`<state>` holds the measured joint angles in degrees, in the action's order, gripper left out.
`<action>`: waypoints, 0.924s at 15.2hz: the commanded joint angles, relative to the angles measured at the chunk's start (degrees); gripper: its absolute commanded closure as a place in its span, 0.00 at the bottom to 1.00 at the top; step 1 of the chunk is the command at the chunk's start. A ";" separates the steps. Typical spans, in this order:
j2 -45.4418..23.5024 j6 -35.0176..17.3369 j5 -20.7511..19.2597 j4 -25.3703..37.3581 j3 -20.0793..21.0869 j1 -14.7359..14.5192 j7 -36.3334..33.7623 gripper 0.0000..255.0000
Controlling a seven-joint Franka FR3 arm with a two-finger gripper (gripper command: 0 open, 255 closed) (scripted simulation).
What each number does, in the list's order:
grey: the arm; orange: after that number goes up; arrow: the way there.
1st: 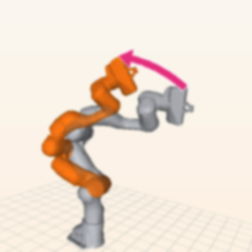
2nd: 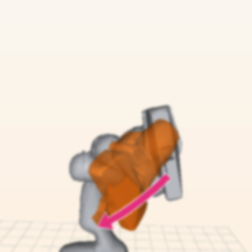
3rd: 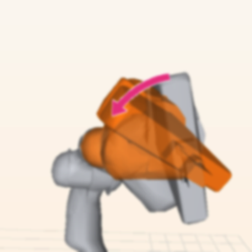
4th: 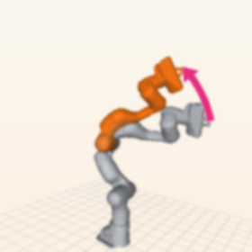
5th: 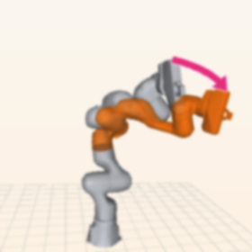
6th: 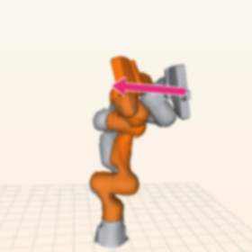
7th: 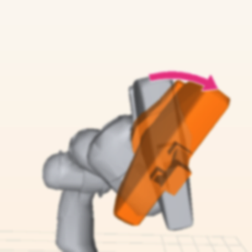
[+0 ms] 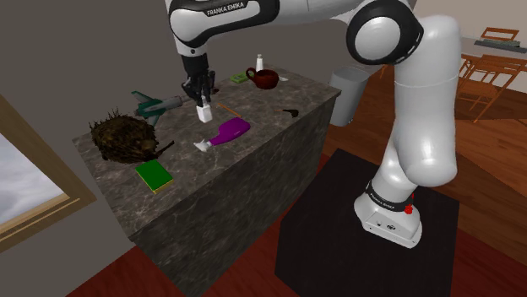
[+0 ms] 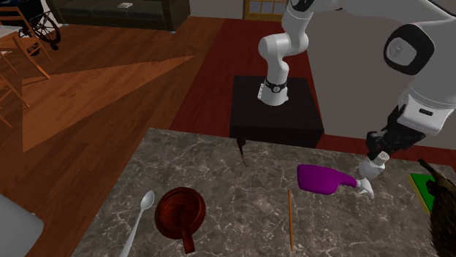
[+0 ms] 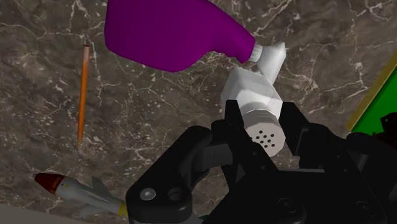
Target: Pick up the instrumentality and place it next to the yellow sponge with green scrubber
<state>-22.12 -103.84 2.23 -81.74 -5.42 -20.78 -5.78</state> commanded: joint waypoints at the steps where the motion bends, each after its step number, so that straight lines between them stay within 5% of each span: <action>1: -3.03 0.98 -0.04 4.03 0.67 -1.31 -2.11 1.00; 6: -12.98 5.76 -0.09 18.80 1.93 -4.15 -6.58 1.00; 8: -20.62 10.35 -0.12 31.05 2.49 -5.53 -8.83 1.00; 14: -19.37 4.83 -0.13 24.27 2.46 -5.71 -8.75 1.00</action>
<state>-41.36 -98.13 2.10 -56.76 -2.98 -26.43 -14.47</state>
